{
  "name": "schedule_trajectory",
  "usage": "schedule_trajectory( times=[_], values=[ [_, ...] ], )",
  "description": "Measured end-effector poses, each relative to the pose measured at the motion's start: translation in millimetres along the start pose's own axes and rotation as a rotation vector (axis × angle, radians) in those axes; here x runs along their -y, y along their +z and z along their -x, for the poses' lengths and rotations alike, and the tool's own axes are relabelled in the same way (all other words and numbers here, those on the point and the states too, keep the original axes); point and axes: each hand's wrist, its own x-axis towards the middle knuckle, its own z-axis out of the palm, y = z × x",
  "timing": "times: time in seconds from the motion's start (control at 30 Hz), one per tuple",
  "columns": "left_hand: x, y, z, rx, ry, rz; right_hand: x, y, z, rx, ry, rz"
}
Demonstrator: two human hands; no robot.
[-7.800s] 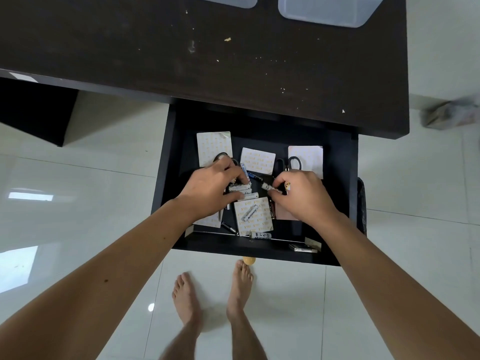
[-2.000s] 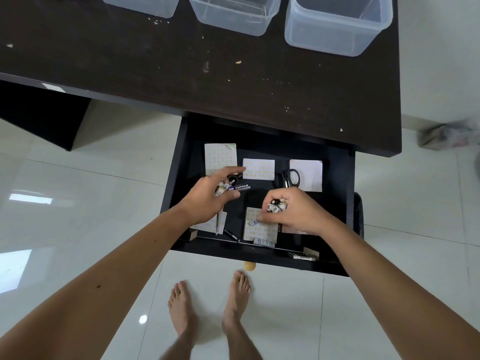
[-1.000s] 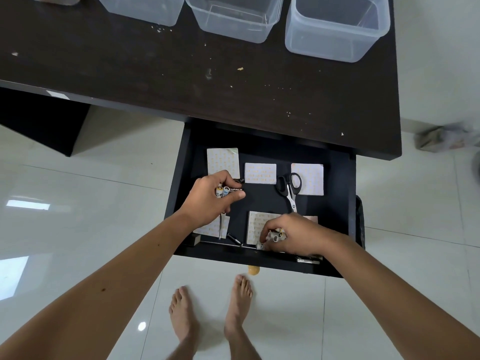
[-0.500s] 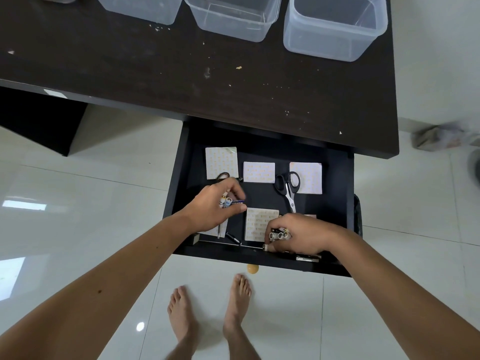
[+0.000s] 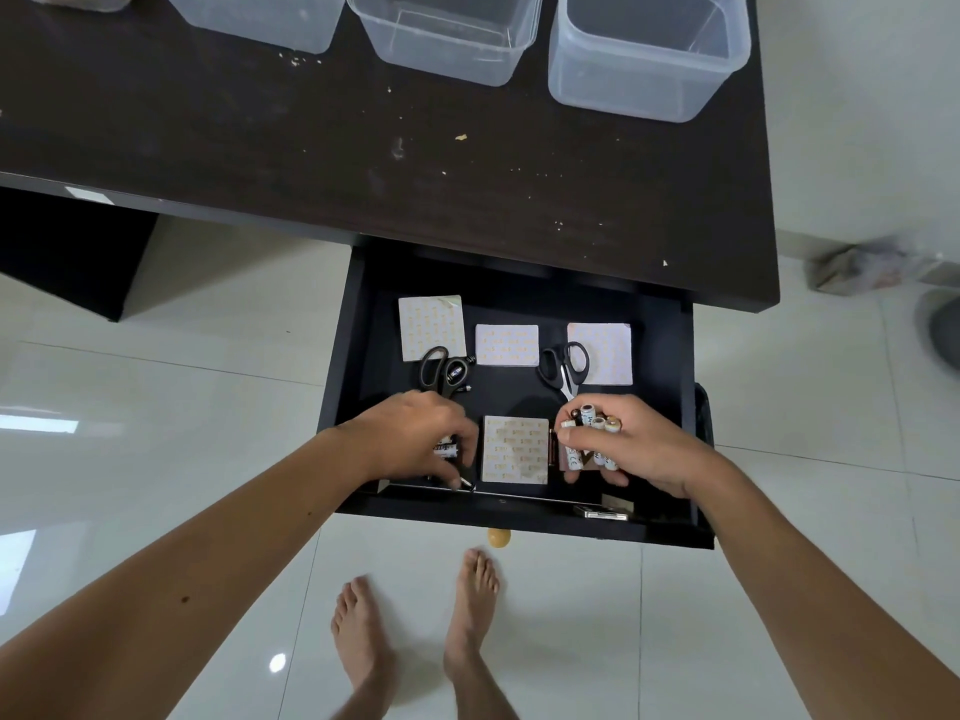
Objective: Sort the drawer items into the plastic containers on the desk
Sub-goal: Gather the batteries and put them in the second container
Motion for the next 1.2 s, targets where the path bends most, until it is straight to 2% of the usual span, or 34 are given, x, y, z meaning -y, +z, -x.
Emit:
schedule_trajectory(
  times=[0.2, 0.47, 0.57, 0.77, 0.87, 1.0, 1.1, 1.2],
  values=[
    [-2.2, 0.9, -3.3, 0.064, 0.02, -0.258, -1.3, 5.6, -2.6, -0.199, -0.005, 0.022],
    [-1.4, 2.8, -2.8, 0.008, 0.044, -0.307, -5.7, 6.3, -9.3, -0.137, 0.005, 0.1],
    [4.7, 4.6, -1.7, -0.033, 0.026, -0.169, -8.8, 5.8, -10.1, -0.189, -0.004, 0.137],
    [12.0, 8.5, 1.3, -0.103, -0.026, 0.183, -23.6, 7.8, -18.3, -0.335, -0.058, 0.368],
    [8.9, 8.9, 3.4, -0.208, -0.06, 0.313, -30.2, 12.5, -23.1, -0.328, -0.054, 0.507],
    [5.0, 5.1, 6.8, -0.35, -0.196, 0.496, -33.0, 16.6, -24.0, -0.303, -0.11, 0.61],
    [1.9, 5.6, 6.3, -0.393, -0.258, 0.586, -30.7, 17.4, -25.4, -0.31, -0.166, 0.634],
    [1.2, 7.4, 5.8, -0.402, -0.239, 0.637, -28.3, 19.1, -26.1, -0.292, -0.209, 0.701]
  ],
)
